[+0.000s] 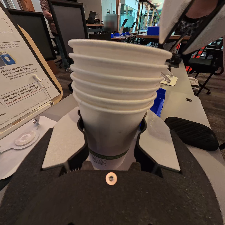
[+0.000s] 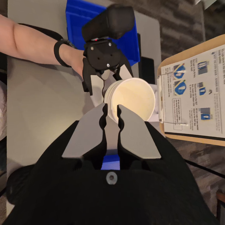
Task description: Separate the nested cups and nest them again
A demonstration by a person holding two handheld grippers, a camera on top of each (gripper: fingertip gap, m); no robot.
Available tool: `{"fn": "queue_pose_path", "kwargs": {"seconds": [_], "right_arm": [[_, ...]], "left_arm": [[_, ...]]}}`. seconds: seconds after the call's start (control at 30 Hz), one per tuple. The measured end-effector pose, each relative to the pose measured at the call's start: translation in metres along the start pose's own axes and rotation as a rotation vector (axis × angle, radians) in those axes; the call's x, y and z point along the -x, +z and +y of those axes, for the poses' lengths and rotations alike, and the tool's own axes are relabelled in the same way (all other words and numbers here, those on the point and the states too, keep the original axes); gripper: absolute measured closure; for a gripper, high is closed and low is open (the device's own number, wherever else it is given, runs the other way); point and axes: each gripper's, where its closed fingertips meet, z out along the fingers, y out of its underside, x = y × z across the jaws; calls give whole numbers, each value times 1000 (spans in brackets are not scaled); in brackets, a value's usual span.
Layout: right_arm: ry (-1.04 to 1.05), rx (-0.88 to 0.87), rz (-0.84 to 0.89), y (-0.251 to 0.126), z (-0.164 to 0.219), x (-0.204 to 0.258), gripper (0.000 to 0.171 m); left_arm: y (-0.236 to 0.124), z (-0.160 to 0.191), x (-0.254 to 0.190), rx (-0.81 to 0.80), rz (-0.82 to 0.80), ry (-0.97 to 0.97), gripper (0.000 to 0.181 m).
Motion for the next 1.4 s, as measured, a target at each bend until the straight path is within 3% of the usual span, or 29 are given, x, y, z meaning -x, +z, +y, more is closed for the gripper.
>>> {"fn": "queue_pose_path", "kwargs": {"seconds": [0.2,0.5,0.73,0.93,1.17,1.3,1.4], "right_arm": [[16,56,-53,6,5,5,167],[62,53,-141,2,8,14,168],[72,10,-102,-16,2,2,168],[105,-41,-6,-49,-6,-21,168],[141,-109,164,-112,-6,-43,168],[219,-115,250,-147,22,-56,168],[311,-41,329,-161,70,-68,168]], "left_arm": [[-2,-3,-5,-6,26,-1,88],[3,-1,-13,3,49,25,88],[4,1,-7,11,-4,54,88],[8,7,-3,29,-25,58,88],[12,12,-1,33,-19,39,88],[10,13,7,35,-33,24,88],[7,13,13,30,-42,10,88]]}}
